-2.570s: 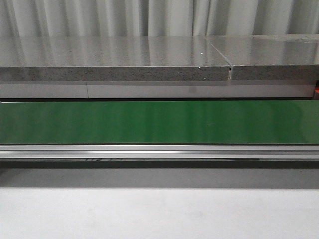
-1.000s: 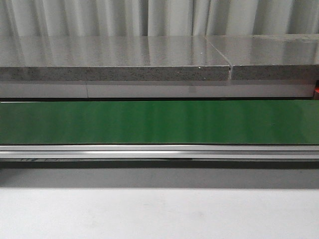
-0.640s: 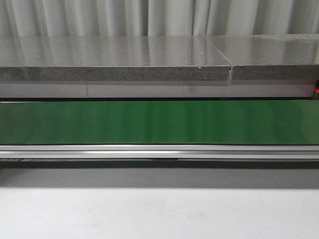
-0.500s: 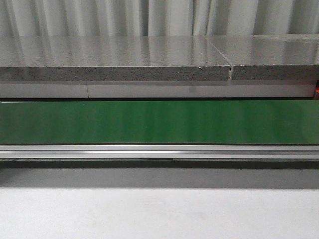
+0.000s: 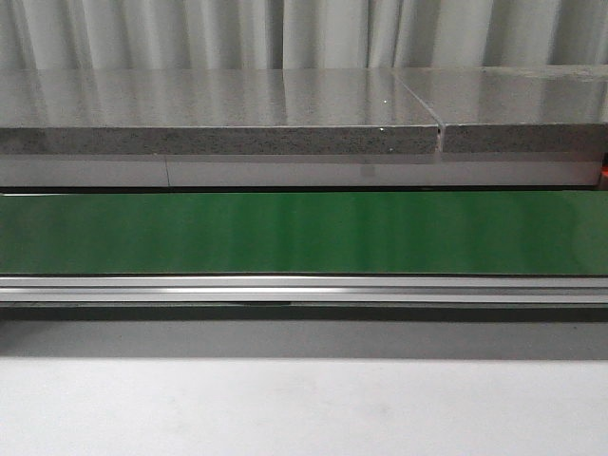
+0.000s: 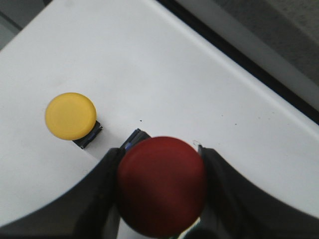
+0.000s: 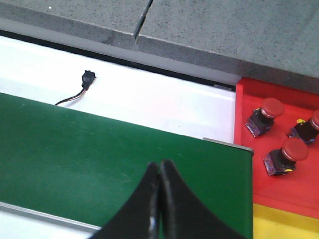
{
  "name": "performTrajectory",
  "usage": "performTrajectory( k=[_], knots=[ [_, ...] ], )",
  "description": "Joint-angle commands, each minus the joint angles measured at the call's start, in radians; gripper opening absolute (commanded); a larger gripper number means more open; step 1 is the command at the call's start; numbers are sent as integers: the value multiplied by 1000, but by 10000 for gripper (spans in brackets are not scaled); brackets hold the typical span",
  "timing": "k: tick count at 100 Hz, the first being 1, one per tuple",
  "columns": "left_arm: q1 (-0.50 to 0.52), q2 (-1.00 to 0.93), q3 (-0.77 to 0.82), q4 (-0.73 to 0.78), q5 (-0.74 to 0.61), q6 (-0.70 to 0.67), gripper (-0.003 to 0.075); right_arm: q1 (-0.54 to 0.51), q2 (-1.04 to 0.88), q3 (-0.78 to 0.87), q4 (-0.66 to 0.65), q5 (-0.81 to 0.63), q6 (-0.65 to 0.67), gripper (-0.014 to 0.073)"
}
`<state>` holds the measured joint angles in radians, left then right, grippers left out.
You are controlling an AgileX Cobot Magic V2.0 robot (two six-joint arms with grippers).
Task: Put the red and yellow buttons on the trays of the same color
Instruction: 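Move the left gripper over another red button beside the belt, then grasp the red button with the left gripper and set it on the belt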
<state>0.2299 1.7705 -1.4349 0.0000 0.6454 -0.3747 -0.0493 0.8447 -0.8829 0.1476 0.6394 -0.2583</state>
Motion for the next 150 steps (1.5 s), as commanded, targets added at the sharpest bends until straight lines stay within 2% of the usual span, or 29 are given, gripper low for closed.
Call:
performTrajectory(
  k=[1, 15, 36, 62, 114, 121, 126, 134, 135, 141, 150],
  knots=[
    [-29, -115, -32, 0, 20, 51, -19, -1, -8, -25, 0, -61, -3, -68],
    [-87, -181, -12, 0, 96, 91, -19, -1, -8, -25, 0, -61, -3, -68],
    [-147, -236, 101, 0, 67, 92, -19, -1, -8, -25, 0, -61, -3, -68],
    [-150, -236, 190, -101, 40, 100, -19, -1, -8, -25, 0, -61, -3, -68],
    [-150, -236, 273, -110, 22, 143, -7, -1, -8, -25, 0, -61, -3, -68],
    [-150, -236, 273, -130, 24, 171, 48, -1, -8, -25, 0, -61, -3, -68],
    [-150, -236, 273, -144, 26, 192, 114, -1, -8, -25, 0, -61, -3, -68],
    [-150, -236, 273, -156, 33, 213, 295, -1, -8, -25, 0, -61, -3, -68],
    [-150, -236, 273, -156, 33, 212, 295, -1, -8, -25, 0, -61, -3, -68],
    [-150, -236, 273, -158, 37, 215, 448, -1, -8, -25, 0, -61, -3, -68],
    [-150, -236, 273, -166, 49, 234, 580, -1, -8, -25, 0, -61, -3, -68]
  ],
)
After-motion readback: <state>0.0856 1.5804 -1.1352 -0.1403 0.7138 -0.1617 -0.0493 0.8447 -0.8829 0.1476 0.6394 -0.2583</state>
